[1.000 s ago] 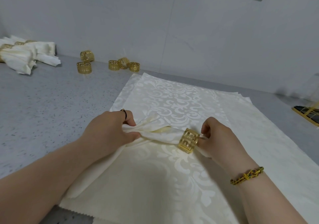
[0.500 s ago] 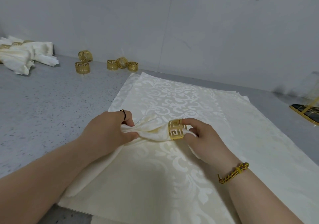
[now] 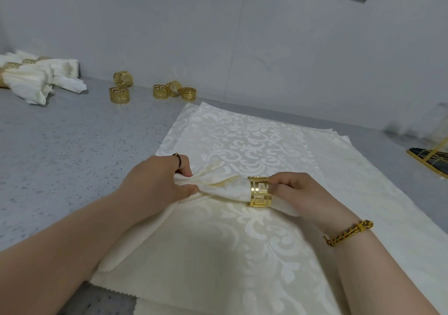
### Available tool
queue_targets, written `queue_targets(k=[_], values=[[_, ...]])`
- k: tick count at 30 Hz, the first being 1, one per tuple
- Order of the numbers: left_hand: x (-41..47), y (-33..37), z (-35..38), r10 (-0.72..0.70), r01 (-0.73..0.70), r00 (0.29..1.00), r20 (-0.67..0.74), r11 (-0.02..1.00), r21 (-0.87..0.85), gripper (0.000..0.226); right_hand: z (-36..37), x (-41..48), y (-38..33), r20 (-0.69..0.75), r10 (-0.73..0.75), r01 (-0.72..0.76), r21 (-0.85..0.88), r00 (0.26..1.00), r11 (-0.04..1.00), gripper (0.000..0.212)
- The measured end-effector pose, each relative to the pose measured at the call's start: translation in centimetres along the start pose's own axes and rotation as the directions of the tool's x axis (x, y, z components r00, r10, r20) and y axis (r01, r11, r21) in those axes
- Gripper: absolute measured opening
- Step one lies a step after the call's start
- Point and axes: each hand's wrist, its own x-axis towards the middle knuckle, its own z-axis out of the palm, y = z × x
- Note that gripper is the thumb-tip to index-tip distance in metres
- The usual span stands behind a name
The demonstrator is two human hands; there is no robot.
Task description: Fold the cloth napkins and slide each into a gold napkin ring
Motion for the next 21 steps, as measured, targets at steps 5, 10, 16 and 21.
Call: queue_targets(k=[5,10,16,21], values=[[0.0,0.0,0.0,0.002,-0.003,1.000,-0.013,1.000,-0.003,0.028,0.0,0.3,0.7,0.113,-0.087,0.089,-0.013,0.990,0.996,0.009],[0.1,0.1,0.0,0.012,-0.012,1.000,-0.012,1.000,-0.004,0.028,-0.4,0.2,0.8,0.175,-0.100,0.093,0.044,0.979,0.995,0.014],[0.1,-0.1,0.2,0.016,-0.016,1.000,-0.025,1.000,0.005,0.030,1.6,0.6,0.2,0.113,-0.184,0.187,-0.012,0.976,0.982,0.030],[0.1,-0.1,0.1,0.017,-0.017,1.000,-0.025,1.000,-0.005,0.030,2.3,0.5,0.0,0.113,-0.235,0.247,-0.111,0.965,0.963,0.053]])
